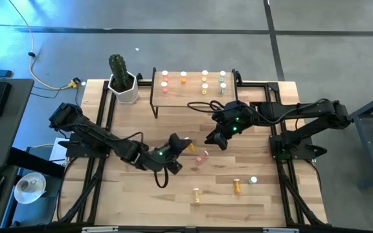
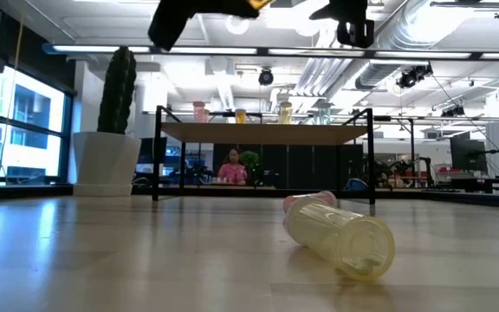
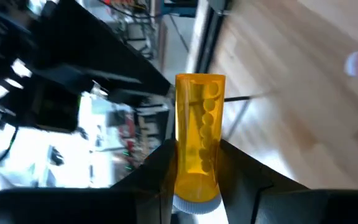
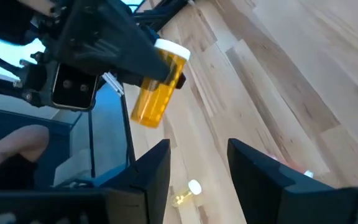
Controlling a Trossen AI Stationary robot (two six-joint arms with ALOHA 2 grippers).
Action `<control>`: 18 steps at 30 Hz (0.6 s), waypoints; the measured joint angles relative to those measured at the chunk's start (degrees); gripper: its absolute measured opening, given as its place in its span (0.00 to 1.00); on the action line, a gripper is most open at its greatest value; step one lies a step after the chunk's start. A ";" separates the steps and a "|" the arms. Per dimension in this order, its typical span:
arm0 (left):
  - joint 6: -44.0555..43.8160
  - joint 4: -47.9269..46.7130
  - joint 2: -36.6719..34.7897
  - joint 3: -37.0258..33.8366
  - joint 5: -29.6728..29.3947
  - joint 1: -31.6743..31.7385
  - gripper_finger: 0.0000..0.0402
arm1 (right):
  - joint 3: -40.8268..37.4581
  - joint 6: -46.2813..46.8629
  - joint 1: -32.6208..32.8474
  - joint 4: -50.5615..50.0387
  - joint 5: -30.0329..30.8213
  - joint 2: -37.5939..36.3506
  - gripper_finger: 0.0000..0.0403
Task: Pick and place medicine bottles onto shelf by color
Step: Put the left orange pill bottle aligned with the other orange pill bottle on the shelf
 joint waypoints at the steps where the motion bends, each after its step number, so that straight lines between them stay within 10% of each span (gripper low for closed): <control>1: 2.50 1.33 0.00 0.00 0.01 0.00 0.22 | 0.00 -0.07 0.00 0.30 0.00 0.00 0.37; 18: 28.55 11.85 0.00 0.00 0.68 2.74 0.22 | 0.00 2.20 0.00 10.99 -2.97 2.18 0.45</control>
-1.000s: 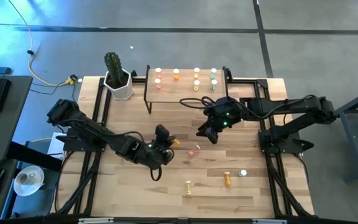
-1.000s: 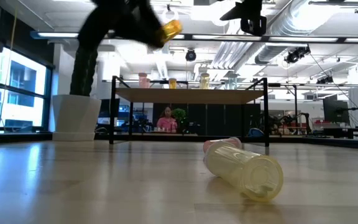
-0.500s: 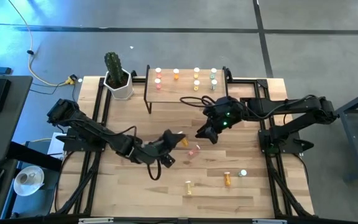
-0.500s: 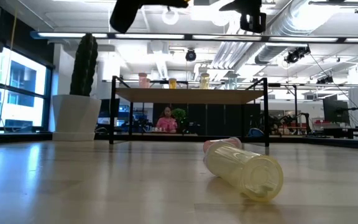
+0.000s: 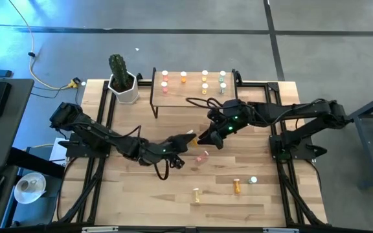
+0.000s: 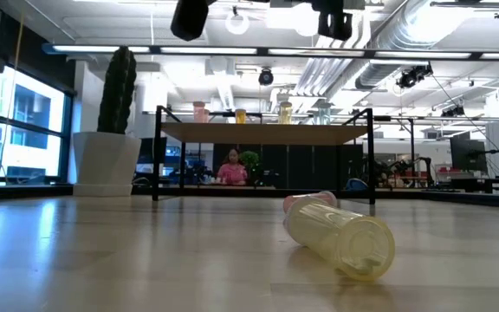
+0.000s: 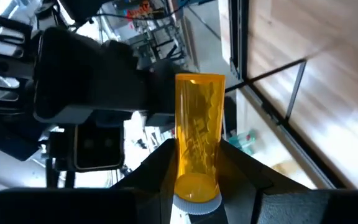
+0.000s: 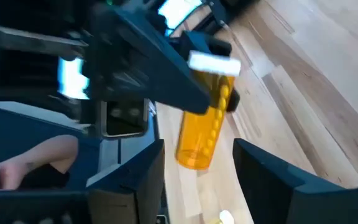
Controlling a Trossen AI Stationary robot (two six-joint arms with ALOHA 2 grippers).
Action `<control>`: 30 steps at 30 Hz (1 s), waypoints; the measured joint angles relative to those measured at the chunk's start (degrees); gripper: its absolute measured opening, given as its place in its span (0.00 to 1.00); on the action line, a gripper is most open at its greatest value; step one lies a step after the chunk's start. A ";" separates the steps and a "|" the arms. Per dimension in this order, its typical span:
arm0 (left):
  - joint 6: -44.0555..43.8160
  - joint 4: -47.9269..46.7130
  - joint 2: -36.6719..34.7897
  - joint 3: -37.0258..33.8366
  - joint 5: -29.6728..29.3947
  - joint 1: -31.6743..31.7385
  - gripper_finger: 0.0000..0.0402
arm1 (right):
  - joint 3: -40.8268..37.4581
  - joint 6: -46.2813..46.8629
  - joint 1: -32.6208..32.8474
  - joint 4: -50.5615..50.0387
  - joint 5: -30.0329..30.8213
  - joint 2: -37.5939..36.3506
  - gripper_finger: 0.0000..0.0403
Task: Pick and place medicine bottles onto shelf by color
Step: Put the left orange pill bottle aligned with the other orange pill bottle on the shelf
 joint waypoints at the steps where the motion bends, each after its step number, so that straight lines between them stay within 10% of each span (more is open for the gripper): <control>1: 0.06 0.37 0.00 0.00 0.00 0.31 0.22 | 0.00 -0.04 0.00 0.09 -0.01 0.74 0.45; 30: 0.86 1.06 0.00 0.02 0.42 1.37 0.22 | -0.02 -0.37 -0.07 3.59 -1.34 3.37 0.23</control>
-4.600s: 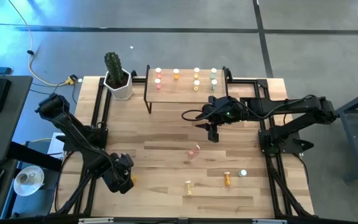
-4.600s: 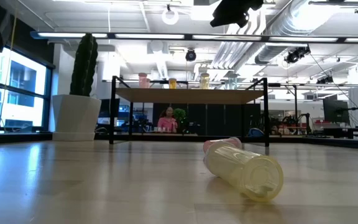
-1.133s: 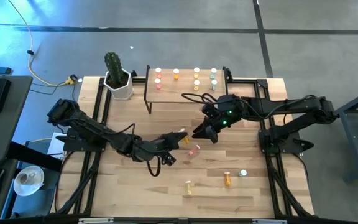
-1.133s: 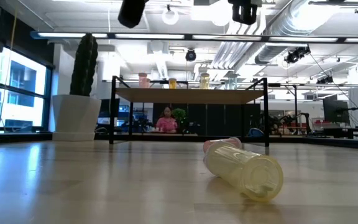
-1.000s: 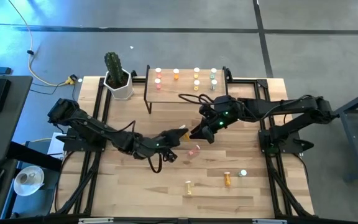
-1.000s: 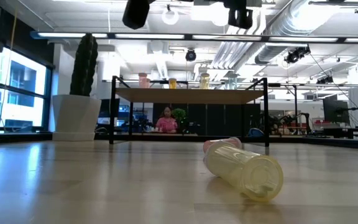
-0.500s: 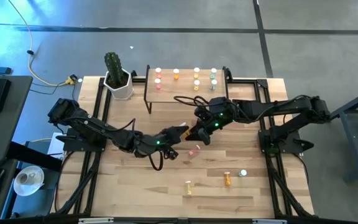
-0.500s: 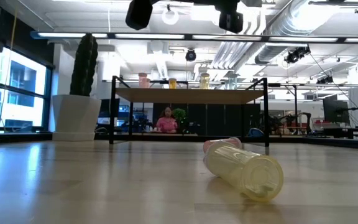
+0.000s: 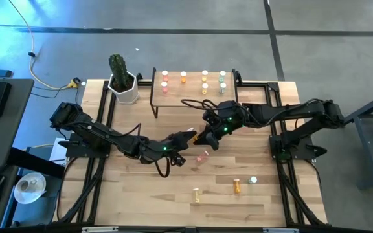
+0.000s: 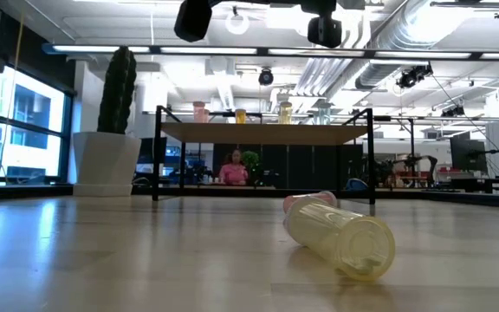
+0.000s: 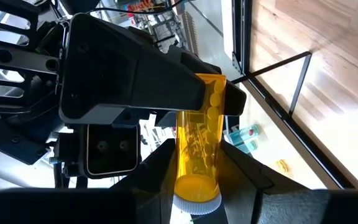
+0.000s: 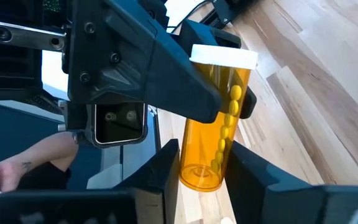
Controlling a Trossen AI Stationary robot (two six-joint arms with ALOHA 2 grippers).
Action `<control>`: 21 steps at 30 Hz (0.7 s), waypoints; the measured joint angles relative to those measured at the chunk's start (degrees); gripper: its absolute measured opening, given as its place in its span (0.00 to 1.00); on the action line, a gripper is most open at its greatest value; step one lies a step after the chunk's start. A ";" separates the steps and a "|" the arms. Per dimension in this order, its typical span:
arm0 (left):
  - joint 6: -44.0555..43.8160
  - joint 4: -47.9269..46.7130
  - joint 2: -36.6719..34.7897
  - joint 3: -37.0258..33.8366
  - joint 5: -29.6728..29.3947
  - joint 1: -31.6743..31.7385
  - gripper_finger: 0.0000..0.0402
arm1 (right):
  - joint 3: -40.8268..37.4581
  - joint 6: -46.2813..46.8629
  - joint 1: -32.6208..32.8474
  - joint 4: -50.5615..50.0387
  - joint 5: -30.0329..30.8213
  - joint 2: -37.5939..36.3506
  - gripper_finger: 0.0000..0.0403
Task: Pick and place medicine bottles onto shelf by color
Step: Put the left orange pill bottle aligned with the other orange pill bottle on the shelf
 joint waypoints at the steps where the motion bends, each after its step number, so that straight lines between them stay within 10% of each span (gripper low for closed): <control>1: 0.00 0.00 0.00 0.00 0.01 0.00 0.23 | 0.00 0.01 0.00 0.00 -0.01 0.00 0.23; 21: -19.66 -0.50 0.00 0.00 -5.39 -1.47 0.45 | 0.00 -4.05 -1.51 -2.97 0.75 0.00 0.23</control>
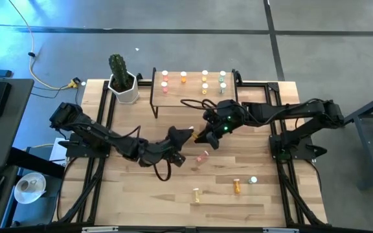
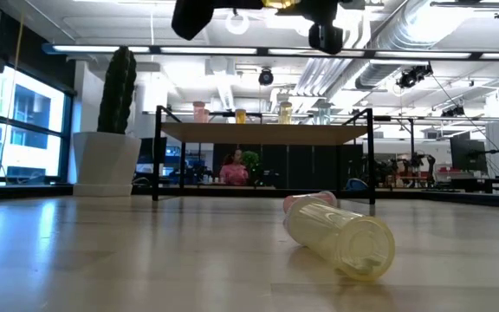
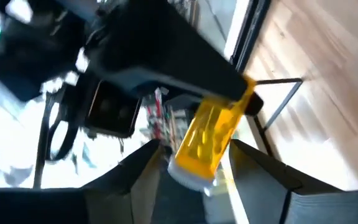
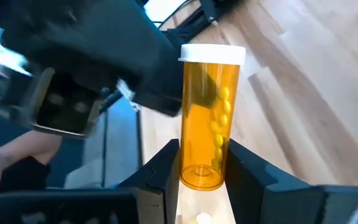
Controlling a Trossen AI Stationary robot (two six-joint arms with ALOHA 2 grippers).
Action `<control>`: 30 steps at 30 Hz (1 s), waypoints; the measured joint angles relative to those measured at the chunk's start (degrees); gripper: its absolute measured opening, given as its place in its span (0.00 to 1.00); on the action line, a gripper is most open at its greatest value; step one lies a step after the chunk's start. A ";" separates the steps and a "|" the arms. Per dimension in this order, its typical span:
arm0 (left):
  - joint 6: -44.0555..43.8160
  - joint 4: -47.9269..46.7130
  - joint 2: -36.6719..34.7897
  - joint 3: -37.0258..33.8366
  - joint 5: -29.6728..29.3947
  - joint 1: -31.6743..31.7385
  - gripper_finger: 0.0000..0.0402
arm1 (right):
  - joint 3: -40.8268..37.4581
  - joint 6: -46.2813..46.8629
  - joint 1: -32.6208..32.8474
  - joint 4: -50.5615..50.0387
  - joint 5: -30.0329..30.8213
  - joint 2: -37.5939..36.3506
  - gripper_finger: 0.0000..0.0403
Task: Pick and place medicine bottles onto shelf by color
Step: Put the left orange pill bottle aligned with the other orange pill bottle on the shelf
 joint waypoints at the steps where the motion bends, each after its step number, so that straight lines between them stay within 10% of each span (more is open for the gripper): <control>1: -2.51 0.03 0.00 0.00 -1.73 -0.19 0.46 | 0.00 -0.72 -0.20 -0.53 0.26 -0.02 0.23; 14: -39.51 -4.20 0.00 0.00 -9.13 0.46 0.49 | 0.00 -23.23 -4.55 -10.78 3.38 -1.12 0.23; 30: -71.17 -9.10 0.00 0.00 20.66 10.46 0.49 | 0.02 -47.30 -5.20 -20.63 13.85 -1.30 0.23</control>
